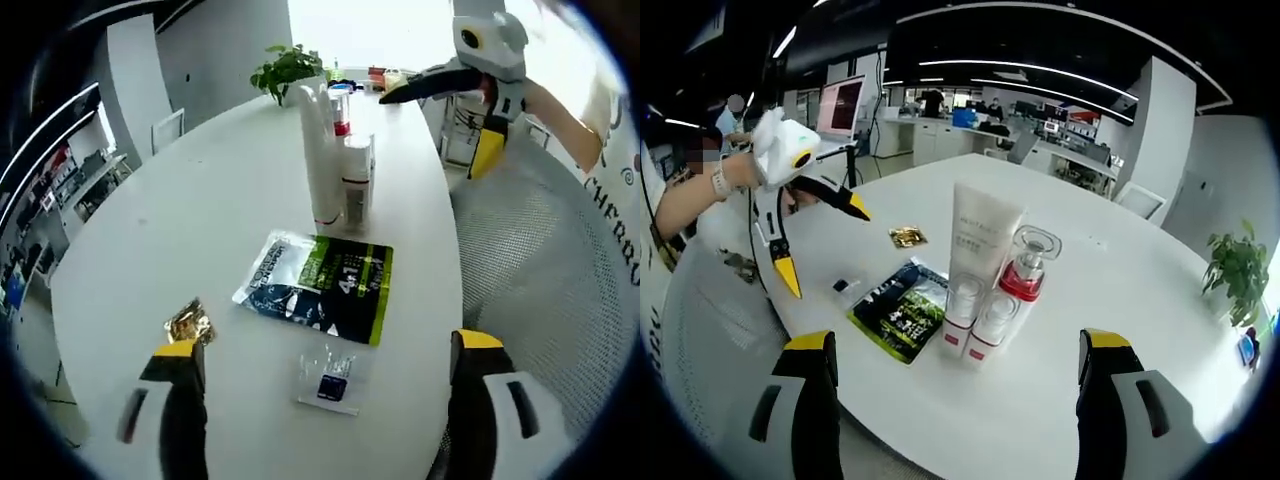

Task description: Arrange the skincare products in the storage area until every visible bottle or jar stands upright without overlapping.

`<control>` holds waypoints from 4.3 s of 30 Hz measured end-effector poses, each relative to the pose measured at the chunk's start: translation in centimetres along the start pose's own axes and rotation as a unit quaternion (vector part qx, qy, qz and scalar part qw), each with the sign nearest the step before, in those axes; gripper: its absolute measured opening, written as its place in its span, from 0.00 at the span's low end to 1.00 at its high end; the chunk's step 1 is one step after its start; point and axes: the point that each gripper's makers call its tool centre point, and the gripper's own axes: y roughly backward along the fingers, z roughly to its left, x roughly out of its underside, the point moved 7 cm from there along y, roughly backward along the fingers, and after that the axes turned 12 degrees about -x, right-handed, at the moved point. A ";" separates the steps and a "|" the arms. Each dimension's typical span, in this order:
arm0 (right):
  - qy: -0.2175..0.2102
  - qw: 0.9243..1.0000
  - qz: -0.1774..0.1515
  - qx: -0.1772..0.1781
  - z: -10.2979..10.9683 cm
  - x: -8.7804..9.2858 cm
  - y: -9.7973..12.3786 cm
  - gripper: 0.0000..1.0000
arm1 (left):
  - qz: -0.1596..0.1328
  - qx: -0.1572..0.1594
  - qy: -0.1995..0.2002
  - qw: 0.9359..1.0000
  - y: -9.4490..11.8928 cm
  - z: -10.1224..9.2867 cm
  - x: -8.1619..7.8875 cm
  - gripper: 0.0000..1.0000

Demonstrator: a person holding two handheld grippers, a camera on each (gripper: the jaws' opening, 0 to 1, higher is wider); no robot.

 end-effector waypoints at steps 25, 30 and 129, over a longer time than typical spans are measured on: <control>-0.007 1.000 -0.001 -0.006 -0.3 0.1 -0.2 1.00 | -0.059 -0.079 0.104 0.990 3.7 0.5 1.2 0.99; -0.007 1.000 -0.001 -0.008 -0.3 0.1 0.0 1.00 | -0.067 -0.111 0.123 0.984 5.0 0.7 1.4 0.99; -0.049 0.999 0.011 -0.010 -1.3 1.9 -0.8 1.00 | 0.062 0.052 -0.258 0.963 -5.8 11.7 -1.0 0.55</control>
